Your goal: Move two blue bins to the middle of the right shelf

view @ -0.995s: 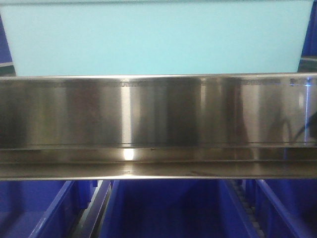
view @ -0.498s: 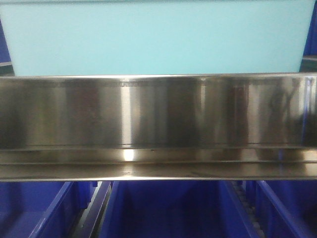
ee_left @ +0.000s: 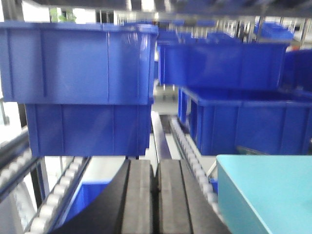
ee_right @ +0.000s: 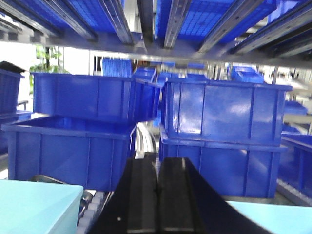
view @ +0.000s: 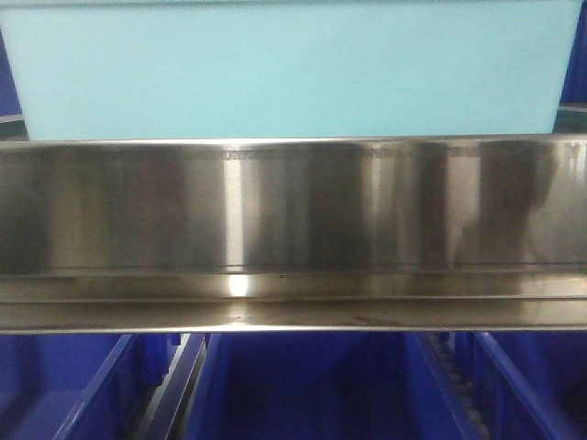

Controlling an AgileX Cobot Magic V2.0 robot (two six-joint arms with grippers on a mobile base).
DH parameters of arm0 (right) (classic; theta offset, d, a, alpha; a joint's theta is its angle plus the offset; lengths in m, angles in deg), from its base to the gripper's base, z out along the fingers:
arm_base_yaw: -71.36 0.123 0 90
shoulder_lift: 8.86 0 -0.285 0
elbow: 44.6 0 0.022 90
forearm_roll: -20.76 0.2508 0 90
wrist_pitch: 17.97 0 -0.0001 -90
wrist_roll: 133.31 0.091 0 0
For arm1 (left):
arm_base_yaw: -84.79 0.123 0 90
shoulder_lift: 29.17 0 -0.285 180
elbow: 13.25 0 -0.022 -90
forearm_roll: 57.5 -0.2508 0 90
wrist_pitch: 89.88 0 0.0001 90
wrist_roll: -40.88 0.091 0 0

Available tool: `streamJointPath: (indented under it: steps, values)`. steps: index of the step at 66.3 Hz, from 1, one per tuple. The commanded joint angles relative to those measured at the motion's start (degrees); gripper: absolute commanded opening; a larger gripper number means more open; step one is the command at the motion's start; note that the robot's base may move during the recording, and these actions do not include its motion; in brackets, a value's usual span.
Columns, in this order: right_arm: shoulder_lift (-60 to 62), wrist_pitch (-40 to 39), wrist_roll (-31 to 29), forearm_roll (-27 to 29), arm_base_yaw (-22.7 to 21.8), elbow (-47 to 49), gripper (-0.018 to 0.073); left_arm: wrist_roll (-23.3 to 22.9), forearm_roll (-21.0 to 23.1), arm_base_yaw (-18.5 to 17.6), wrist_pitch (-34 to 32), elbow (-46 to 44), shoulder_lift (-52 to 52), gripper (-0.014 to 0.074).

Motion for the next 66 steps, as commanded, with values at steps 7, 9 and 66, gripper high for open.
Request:
streamJointPath:
  steps: [7, 9, 66]
  values:
    - [-11.72, 5.32, 0.02, -0.01, 0.11, 8.37, -0.0166, 0.01, -0.16, 0.14, 3.93, -8.36, -11.59, -0.0111]
    - [-13.81, 5.71, 0.02, -0.15, 0.11, 9.46, -0.0166, 0.01, -0.16, 0.14, 3.79, -9.17, -12.99, -0.0111]
    - [-47.93, 29.88, 9.43, 1.6, 9.91, 32.57, -0.0141, -9.2, -1.16, -11.04, 20.69, -32.18, -44.18, -0.0111]
